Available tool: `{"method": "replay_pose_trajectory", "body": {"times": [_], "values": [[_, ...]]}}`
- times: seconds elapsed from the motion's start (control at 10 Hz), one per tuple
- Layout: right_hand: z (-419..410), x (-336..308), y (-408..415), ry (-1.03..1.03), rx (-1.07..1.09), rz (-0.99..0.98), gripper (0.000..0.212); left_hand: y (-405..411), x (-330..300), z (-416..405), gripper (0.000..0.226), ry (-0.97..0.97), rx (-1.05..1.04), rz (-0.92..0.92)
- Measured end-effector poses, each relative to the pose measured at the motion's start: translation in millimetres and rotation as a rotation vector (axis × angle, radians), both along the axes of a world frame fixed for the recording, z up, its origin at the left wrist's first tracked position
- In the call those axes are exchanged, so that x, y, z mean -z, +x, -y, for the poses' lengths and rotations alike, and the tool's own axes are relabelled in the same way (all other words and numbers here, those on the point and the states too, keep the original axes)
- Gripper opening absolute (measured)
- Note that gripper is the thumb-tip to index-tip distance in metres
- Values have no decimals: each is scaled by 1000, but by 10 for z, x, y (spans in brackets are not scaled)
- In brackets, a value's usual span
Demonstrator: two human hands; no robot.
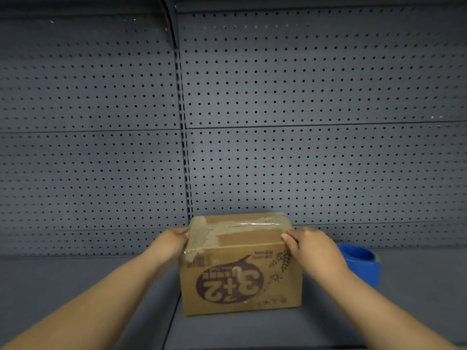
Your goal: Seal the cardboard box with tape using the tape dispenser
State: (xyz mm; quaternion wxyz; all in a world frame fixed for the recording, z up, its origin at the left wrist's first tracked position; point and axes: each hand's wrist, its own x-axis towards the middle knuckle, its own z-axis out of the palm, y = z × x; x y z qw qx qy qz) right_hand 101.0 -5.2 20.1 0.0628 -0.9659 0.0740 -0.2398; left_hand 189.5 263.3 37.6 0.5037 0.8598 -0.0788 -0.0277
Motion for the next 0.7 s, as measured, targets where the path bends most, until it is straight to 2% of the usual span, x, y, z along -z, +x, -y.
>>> {"method": "replay_pose_trajectory", "body": {"times": [0.1,0.2,0.3,0.4,0.5,0.6,0.7], "values": [[-90,52,-4,-45,48,26,41,68,134,49,36,22,-47,54],[-161,112,-8,-38,109,64,43,112,242,34,52,109,-63,153],[-210,175,-22,41,126,94,45,107,285,47,54,96,-95,176],[-211,148,-41,46,140,77,45,100,318,59,53,71,-111,205],[-210,24,-95,22,106,7,43,109,292,35,54,66,-97,159],[-207,-387,-193,72,113,-201,48,34,113,31,57,-27,-86,51],[-186,-1064,-420,262,-16,-17,60,-31,-110,13,60,-51,-107,-14]]}}
